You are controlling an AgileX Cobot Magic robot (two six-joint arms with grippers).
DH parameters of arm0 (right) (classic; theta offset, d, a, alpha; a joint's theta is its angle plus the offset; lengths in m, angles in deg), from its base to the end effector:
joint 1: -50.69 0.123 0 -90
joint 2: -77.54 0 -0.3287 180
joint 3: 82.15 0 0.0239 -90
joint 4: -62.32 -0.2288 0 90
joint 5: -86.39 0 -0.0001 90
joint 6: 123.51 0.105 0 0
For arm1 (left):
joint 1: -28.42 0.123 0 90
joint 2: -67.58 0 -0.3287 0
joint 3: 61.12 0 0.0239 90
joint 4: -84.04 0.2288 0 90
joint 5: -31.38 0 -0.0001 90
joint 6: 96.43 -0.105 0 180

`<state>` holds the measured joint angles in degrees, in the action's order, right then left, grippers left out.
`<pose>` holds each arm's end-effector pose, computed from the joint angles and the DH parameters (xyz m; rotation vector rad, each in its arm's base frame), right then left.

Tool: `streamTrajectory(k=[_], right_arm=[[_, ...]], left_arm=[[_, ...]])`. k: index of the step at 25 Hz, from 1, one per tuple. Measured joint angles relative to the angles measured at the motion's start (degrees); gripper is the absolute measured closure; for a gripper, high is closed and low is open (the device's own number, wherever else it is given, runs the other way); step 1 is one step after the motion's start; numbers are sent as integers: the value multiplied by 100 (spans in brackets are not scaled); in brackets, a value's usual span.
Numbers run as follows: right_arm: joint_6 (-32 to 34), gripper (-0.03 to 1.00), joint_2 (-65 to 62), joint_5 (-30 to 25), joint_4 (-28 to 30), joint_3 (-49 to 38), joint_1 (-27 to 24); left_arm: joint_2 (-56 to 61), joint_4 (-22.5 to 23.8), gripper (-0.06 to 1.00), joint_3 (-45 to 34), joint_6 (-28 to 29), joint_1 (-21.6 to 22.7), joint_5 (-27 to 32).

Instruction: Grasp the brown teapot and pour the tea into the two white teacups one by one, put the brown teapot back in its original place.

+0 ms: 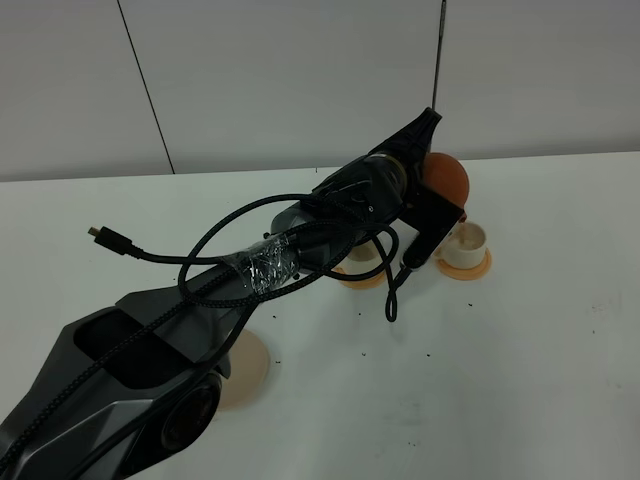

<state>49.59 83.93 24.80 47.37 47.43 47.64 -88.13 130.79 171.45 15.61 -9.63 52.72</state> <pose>-0.0563 0.0269 0.2574 -0.0817 2.0429 0.2052 0.5031 -0.3584 0.1817 2.0999 0.7337 1.0435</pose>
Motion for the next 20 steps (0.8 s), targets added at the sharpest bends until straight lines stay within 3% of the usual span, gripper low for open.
streamTrajectory(k=[20], right_arm=[[-10,73,0,0,0,0,0]], left_arm=[[0,273,77,0,-177,-86,-163]])
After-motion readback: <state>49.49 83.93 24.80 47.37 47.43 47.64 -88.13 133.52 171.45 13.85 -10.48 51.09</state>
